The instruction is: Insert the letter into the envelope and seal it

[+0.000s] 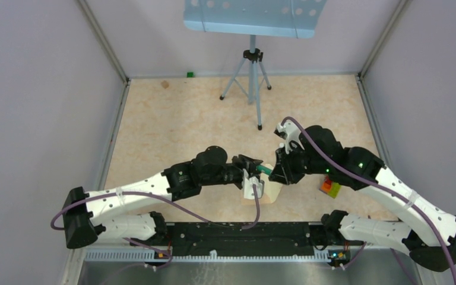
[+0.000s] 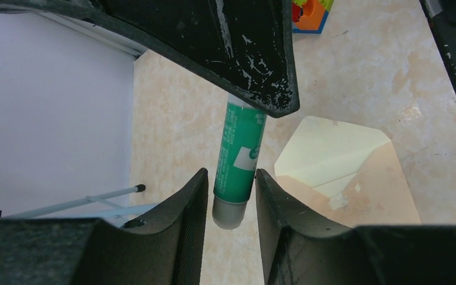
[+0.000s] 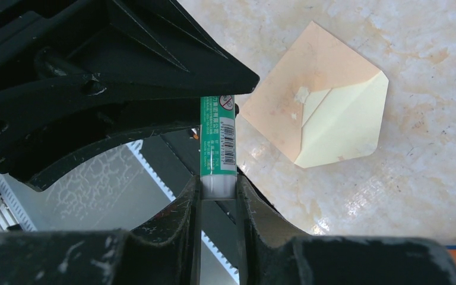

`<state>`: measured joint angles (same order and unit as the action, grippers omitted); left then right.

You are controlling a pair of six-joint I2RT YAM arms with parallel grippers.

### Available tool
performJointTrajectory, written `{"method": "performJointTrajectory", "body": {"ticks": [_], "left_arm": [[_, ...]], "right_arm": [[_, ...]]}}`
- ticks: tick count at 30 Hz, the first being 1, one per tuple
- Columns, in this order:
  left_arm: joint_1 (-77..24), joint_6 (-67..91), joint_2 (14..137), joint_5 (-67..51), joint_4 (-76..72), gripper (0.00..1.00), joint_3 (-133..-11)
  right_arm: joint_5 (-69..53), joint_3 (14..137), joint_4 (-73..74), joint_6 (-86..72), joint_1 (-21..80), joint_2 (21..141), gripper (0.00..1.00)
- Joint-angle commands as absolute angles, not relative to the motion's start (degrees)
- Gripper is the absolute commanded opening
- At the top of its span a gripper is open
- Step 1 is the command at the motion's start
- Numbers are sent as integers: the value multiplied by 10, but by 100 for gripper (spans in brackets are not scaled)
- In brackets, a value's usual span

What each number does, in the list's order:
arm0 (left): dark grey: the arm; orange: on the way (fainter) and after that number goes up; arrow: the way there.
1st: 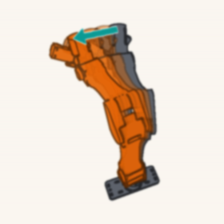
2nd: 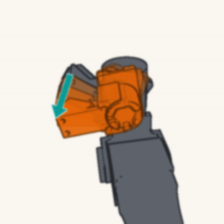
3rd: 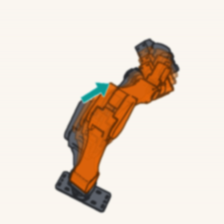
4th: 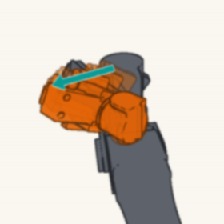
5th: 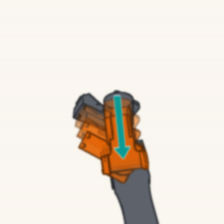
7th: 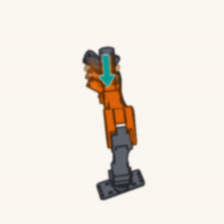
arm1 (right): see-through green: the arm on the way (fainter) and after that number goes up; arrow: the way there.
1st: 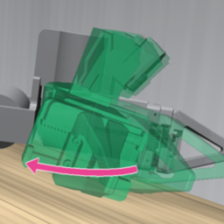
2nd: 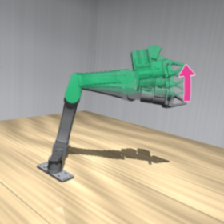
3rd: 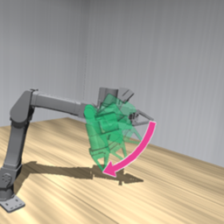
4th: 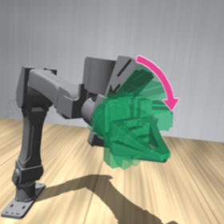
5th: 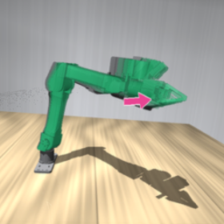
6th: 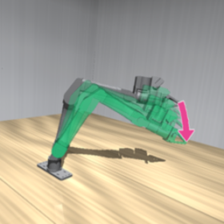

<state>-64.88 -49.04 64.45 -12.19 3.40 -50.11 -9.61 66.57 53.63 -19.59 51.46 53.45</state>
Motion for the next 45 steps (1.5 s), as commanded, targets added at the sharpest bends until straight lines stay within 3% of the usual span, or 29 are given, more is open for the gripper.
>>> {"method": "performJointTrajectory", "body": {"ticks": [1, 4, 8, 9, 11, 13, 16, 25, 38, 45], "left_arm": [[-652, -493, 647, -128, -12, 39, -495], [-653, -493, 650, -126, -14, 34, -495], [-652, -487, 651, -122, -22, 19, -495], [-653, -482, 651, -122, -25, 14, -494], [-652, -461, 651, -116, -30, 8, -494], [-652, -417, 648, -101, -33, 6, -494], [-652, -361, 632, -87, -53, 6, -472], [-652, -272, 608, -58, -131, 5, -425], [-651, -243, 603, -49, -173, 5, -410], [-651, -238, 606, -52, -176, 5, -410]], "right_arm": [[-100, 697, 536, -200, 512, 537, 0], [-101, 699, 536, -200, 512, 537, 0], [-102, 702, 533, -204, 512, 538, 0], [-101, 703, 531, -207, 512, 536, 7], [-94, 702, 523, -217, 512, 532, 31], [-87, 698, 511, -229, 512, 524, 52], [-59, 686, 490, -253, 512, 507, 62], [-33, 638, 420, -313, 512, 482, 49], [-7, 621, 383, -324, 512, 500, 51], [-2, 617, 370, -326, 514, 508, 46]]}}
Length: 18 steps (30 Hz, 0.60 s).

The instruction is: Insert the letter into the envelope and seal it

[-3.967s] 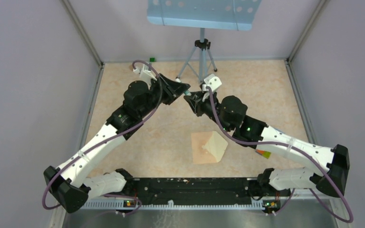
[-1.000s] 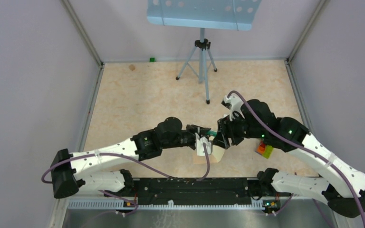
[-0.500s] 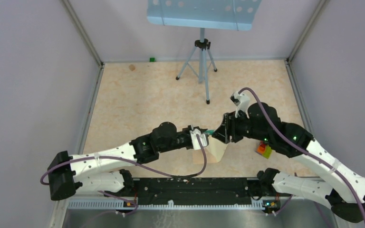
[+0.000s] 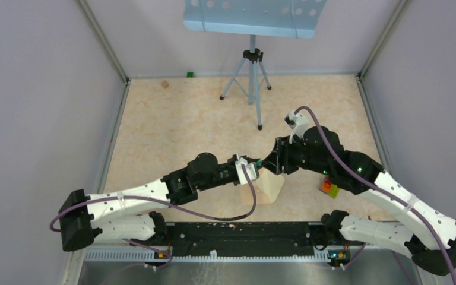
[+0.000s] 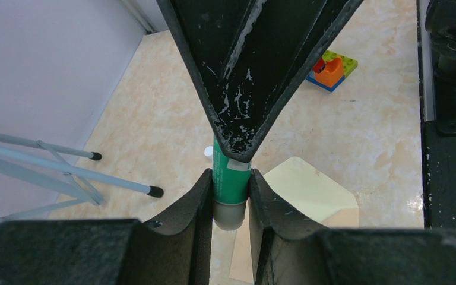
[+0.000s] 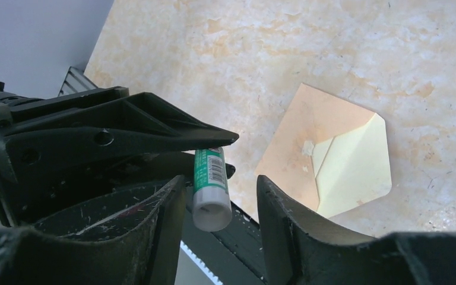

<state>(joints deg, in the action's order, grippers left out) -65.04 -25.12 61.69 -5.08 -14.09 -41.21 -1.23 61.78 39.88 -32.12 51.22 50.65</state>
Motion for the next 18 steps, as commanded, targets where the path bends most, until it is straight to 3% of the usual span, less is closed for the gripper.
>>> {"method": "performJointTrajectory", "body": {"ticks": [1, 18], "left_arm": [[-651, -237, 606, -51, -176, 5, -410], [-651, -238, 611, -42, -190, 5, -410]], "right_arm": [[-2, 618, 369, -326, 514, 511, 45], [-2, 612, 353, -334, 521, 526, 35]]}}
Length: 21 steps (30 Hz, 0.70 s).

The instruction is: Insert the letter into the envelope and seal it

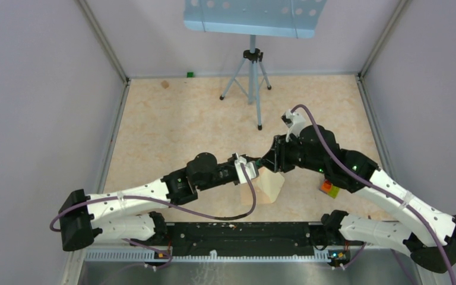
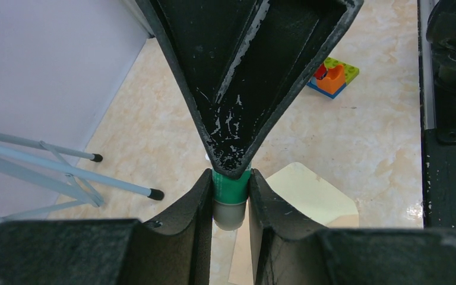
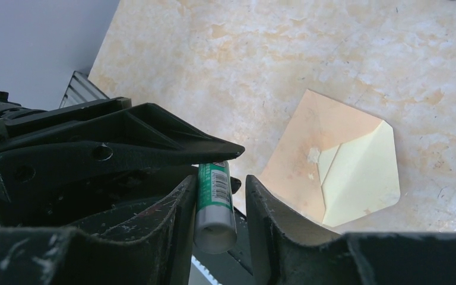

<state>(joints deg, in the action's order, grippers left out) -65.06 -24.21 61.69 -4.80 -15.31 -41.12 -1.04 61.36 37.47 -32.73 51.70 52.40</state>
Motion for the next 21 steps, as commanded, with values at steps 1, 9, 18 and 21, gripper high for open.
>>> {"method": "performJointTrajectory", "body": {"ticks": [1, 9, 18, 21], "left_arm": [[-651, -238, 612, -41, -191, 5, -411], [-651, -236, 614, -45, -197, 5, -410], [-651, -235, 613, -44, -200, 5, -407], [-651, -235, 611, -43, -198, 5, -406]], "right_arm": [[-2, 612, 353, -334, 522, 526, 35], [-2, 611, 355, -333, 525, 530, 23], [-2, 613, 364, -332, 527, 532, 29], [13, 615, 369, -330, 528, 532, 30]]}}
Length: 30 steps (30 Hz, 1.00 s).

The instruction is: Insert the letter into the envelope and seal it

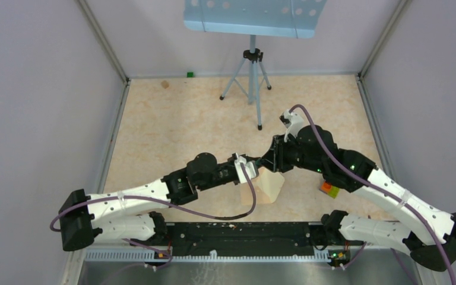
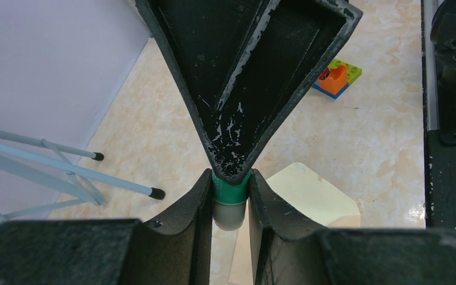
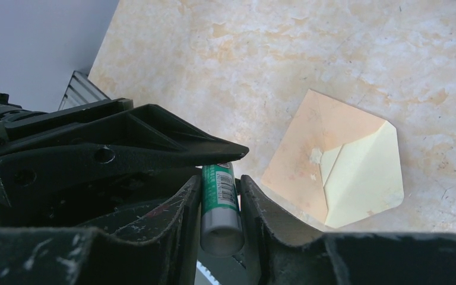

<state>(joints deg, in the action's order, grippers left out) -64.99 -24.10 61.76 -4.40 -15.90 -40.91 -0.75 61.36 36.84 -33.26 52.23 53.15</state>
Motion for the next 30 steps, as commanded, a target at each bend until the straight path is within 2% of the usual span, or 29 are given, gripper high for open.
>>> {"method": "performJointTrajectory", "body": {"ticks": [1, 5, 9, 11, 16, 19, 20, 25, 30], "left_arm": [[-650, -236, 611, -43, -197, 5, -405], [-651, -236, 611, -44, -198, 5, -406], [-651, -228, 613, -40, -199, 5, -406], [-650, -218, 614, -38, -193, 10, -410], [-650, -163, 605, -9, -155, 69, -418], [-648, -115, 591, -5, -124, 95, -418], [-647, -95, 584, -6, -117, 98, -414], [-621, 62, 525, -17, -111, 99, -371], [-528, 233, 502, -86, -119, 97, -346]], "right_arm": [[12, 614, 368, -330, 529, 531, 30], [12, 616, 368, -329, 528, 533, 27], [12, 616, 370, -329, 528, 535, 8], [18, 620, 375, -329, 528, 538, 0], [63, 641, 414, -323, 526, 548, 0], [80, 647, 435, -315, 508, 559, 0], [81, 646, 439, -312, 501, 562, 0], [90, 627, 442, -301, 472, 580, 0], [67, 599, 414, -294, 458, 606, 0]]}}
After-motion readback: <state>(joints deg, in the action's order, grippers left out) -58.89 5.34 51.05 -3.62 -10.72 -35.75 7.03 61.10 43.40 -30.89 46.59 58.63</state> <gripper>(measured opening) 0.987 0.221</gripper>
